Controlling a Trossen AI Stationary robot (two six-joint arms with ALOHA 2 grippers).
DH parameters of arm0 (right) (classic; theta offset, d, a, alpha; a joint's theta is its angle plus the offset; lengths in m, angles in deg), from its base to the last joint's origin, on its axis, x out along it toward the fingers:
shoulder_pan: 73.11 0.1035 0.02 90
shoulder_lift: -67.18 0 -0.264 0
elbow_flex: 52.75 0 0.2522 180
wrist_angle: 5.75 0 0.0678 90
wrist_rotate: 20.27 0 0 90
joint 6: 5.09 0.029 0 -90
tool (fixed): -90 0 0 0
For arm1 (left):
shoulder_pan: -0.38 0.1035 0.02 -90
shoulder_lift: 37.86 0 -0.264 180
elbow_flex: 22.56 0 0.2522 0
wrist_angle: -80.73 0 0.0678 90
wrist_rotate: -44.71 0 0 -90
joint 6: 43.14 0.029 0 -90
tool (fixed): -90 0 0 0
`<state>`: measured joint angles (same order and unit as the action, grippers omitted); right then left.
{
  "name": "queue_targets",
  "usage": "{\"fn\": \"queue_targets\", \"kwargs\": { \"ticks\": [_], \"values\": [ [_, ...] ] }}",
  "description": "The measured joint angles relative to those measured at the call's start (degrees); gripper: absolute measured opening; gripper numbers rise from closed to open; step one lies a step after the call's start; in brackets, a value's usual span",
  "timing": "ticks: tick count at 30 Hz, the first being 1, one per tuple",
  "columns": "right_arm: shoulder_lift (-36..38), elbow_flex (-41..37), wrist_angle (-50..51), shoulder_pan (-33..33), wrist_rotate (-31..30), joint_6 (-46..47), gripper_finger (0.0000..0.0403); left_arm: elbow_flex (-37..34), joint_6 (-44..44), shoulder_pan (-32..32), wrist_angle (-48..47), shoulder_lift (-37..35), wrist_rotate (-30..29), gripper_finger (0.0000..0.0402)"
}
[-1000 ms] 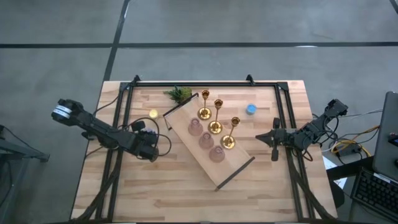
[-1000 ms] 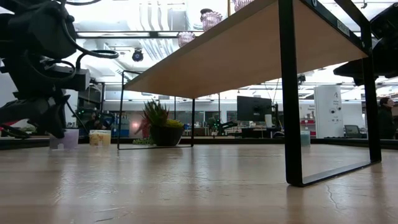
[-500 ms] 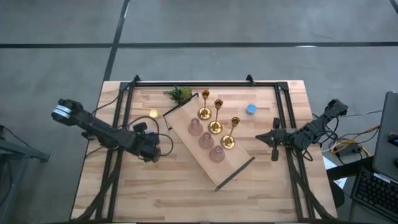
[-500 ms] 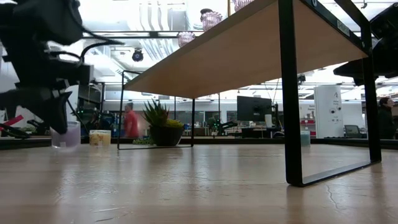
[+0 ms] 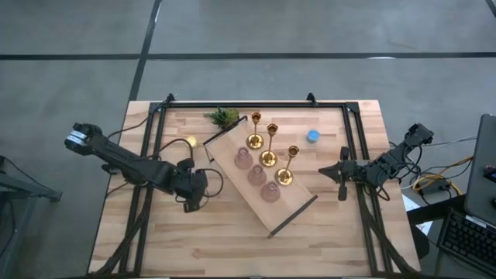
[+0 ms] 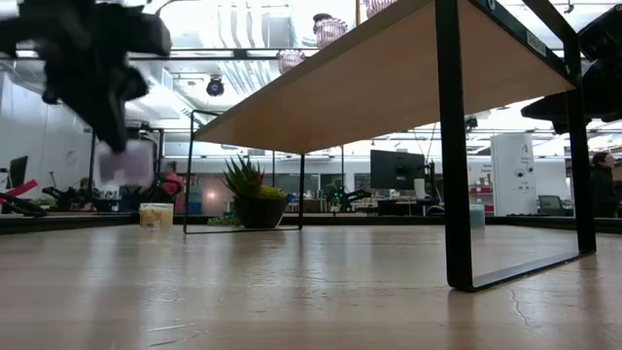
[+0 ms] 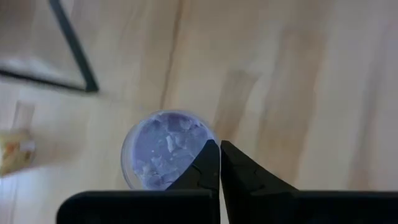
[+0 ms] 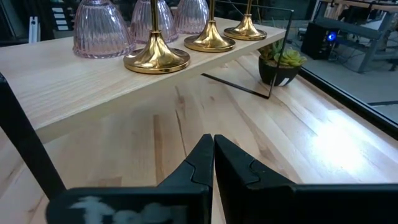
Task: Pick & Place candle stick holders
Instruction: Put the purple scented candle on the shelf
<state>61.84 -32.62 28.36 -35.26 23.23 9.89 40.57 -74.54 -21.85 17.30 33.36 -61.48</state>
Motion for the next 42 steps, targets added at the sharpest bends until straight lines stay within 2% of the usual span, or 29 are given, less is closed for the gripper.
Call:
{"fn": "queue_targets", "kwargs": {
  "ticks": [12, 18, 26, 33, 42],
  "values": [
    [0.0, 0.0, 0.01, 0.0, 0.0, 0.0, 0.0008, 15.29, 8.56, -0.62, -0.09, 0.0, 1.12, 0.0003],
    [0.0, 0.0, 0.0, 0.0, 0.0, 0.01, 0.0008, 20.9, 12.88, 0.31, 0.29, 0.0, -3.27, 0.0003],
    [0.0, 0.0, 0.01, -0.02, 0.0, 0.0, 0.0008, 21.85, 17.54, 4.29, 5.2, 2.46, -2.31, 0.0004],
    [0.0, 0.0, -0.01, -0.02, 0.0, 0.0, 0.0008, 21.85, 19.15, 6.62, 5.12, 6.53, 1.36, 0.0004],
    [0.0, 0.0, 0.01, -0.02, 0.0, 0.0, 0.0008, 24.37, 22.48, 7.68, 5.82, 11.09, 1.43, 0.0005]
  ]
}}
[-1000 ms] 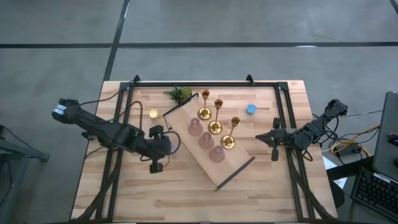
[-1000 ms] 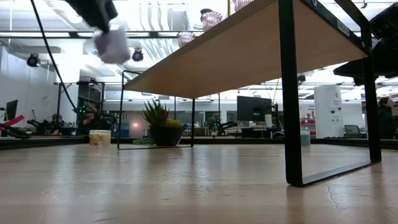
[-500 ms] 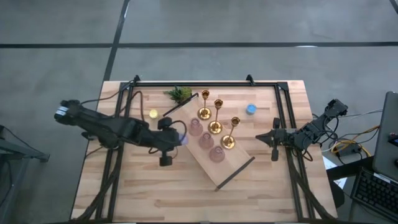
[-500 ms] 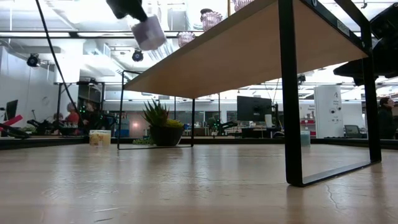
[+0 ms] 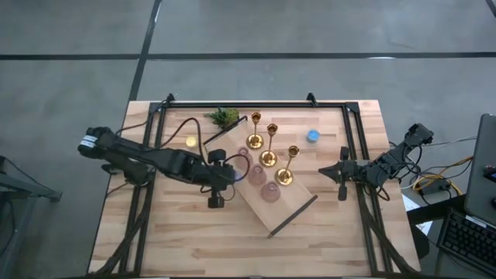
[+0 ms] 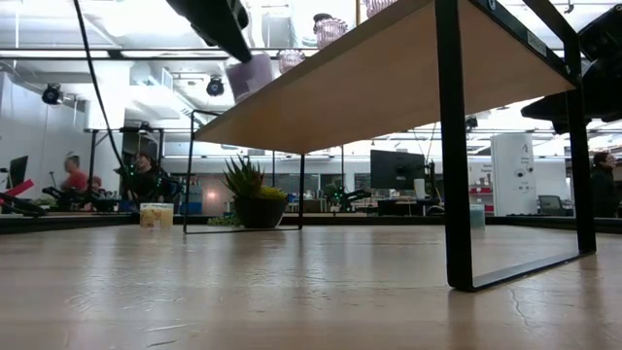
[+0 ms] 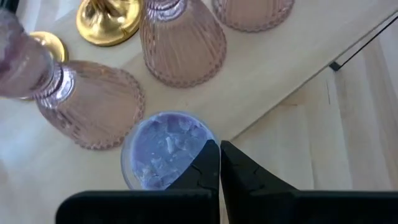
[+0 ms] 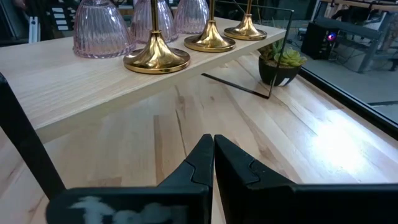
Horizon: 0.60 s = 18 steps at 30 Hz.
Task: Pick & Place candle stick holders
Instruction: Put the purple scented candle on the shelf
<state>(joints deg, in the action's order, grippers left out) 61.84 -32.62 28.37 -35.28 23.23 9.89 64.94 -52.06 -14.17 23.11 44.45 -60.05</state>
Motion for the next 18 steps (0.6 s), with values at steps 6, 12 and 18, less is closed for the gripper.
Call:
{"fn": "queue_targets", "kwargs": {
  "ticks": [6, 12, 18],
  "values": [
    [0.0, 0.0, 0.0, 0.02, 0.0, 0.0, 0.0008, 2.04, 2.13, 0.6, 0.25, 2.01, -0.23, 0.0015],
    [0.0, 0.0, -0.01, 0.01, 0.0, 0.0, 0.0008, 2.13, 3.31, 1.08, 0.47, 3.26, -1.09, 0.0024],
    [0.0, 0.0, -0.02, 0.0, 0.0, 0.0, 0.0008, 2.15, 3.06, 1.1, 0.55, 3.1, -1.23, 0.0025]
  ]
}}
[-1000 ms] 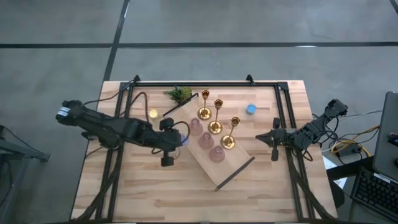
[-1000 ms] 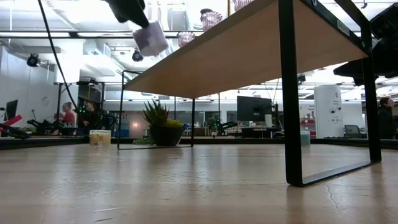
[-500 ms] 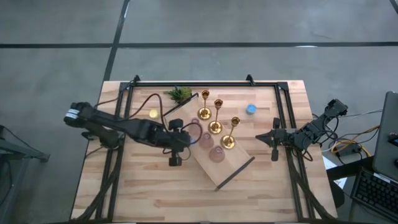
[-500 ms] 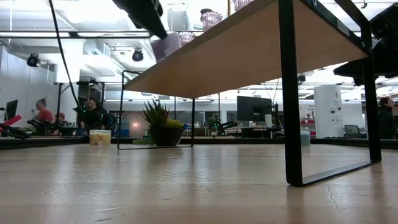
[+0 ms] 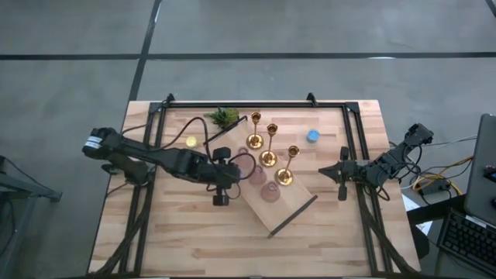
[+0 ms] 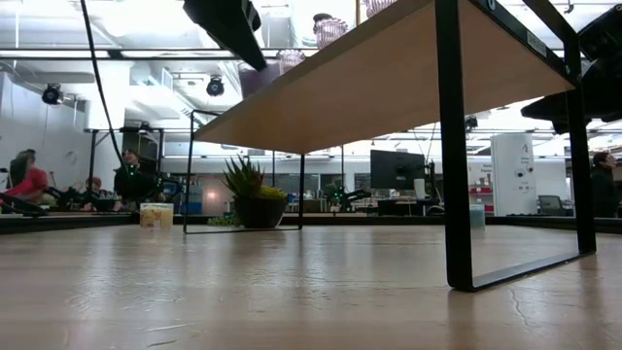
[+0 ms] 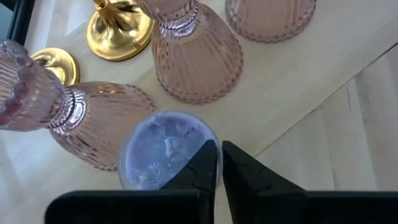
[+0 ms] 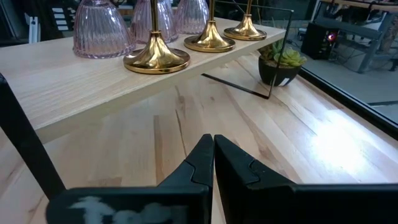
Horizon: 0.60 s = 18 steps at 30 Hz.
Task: Pick & Place candle stick holders
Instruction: Put the purple scented candle on the shelf
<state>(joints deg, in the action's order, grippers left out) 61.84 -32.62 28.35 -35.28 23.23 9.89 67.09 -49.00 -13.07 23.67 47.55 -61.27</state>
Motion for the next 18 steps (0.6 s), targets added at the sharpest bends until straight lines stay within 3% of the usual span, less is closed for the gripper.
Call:
{"fn": "queue_targets", "kwargs": {
  "ticks": [18],
  "values": [
    [0.0, 0.0, 0.02, 0.02, 0.0, 0.0, 0.0008, 0.12, -1.54, 0.09, 0.13, -0.29, -3.66, 0.0073]
  ]
}}
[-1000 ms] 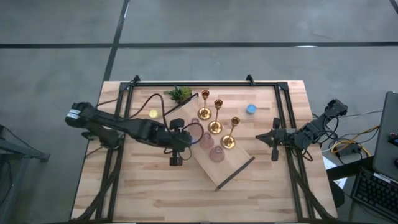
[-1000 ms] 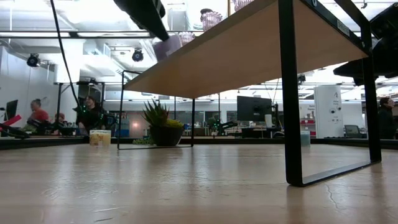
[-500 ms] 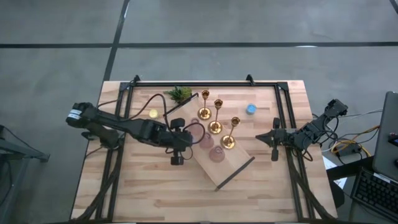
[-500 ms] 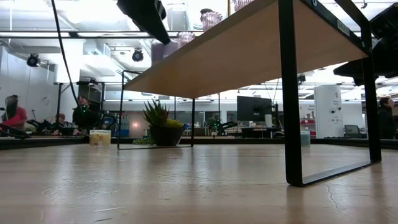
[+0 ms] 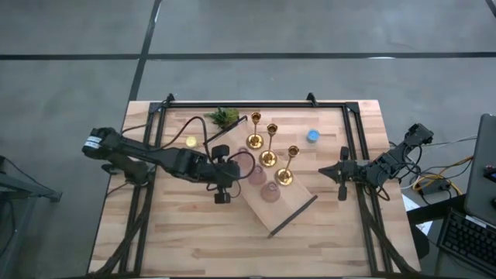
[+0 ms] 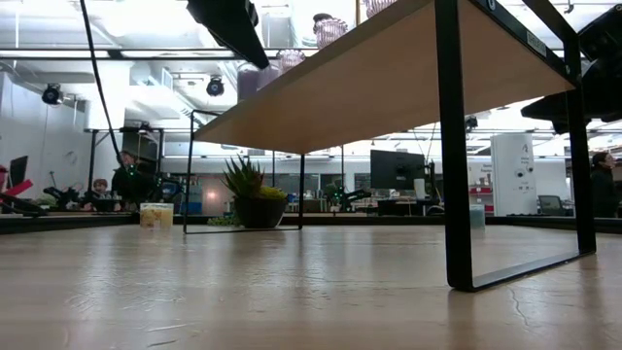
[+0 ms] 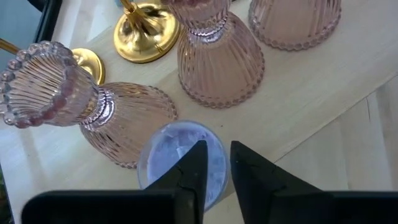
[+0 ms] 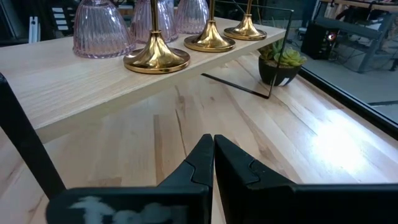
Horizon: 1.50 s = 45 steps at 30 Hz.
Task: Pick & Place candle stick holders
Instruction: Put the purple scented candle on the shelf, then put the yellow scented candle on the shelf aligned with the purple scented candle
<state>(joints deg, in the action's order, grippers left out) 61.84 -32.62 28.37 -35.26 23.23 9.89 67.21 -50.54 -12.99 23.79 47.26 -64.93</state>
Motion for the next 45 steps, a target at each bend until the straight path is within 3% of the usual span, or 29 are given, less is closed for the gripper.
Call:
{"fn": "queue_targets", "kwargs": {
  "ticks": [14, 26, 33, 45],
  "values": [
    [0.0, 0.0, 0.0, 0.0, 0.0, 0.0, 0.0008, 0.28, -0.11, -0.07, -0.75, -2.21, -0.07, 0.015],
    [0.0, 0.0, -0.04, -0.02, 0.0, 0.0, 0.0008, 1.12, -14.14, -0.32, -26.31, -6.32, -0.02, 0.0151],
    [0.0, 0.0, -0.03, -0.02, 0.0, 0.0, 0.0008, -7.79, -21.15, -0.26, -30.96, -9.82, -8.44, 0.0151],
    [0.0, 0.0, -0.02, 0.0, 0.0, 0.0, 0.0008, -28.76, -17.14, 5.05, -20.39, -15.9, -11.21, 0.0151]
  ]
}}
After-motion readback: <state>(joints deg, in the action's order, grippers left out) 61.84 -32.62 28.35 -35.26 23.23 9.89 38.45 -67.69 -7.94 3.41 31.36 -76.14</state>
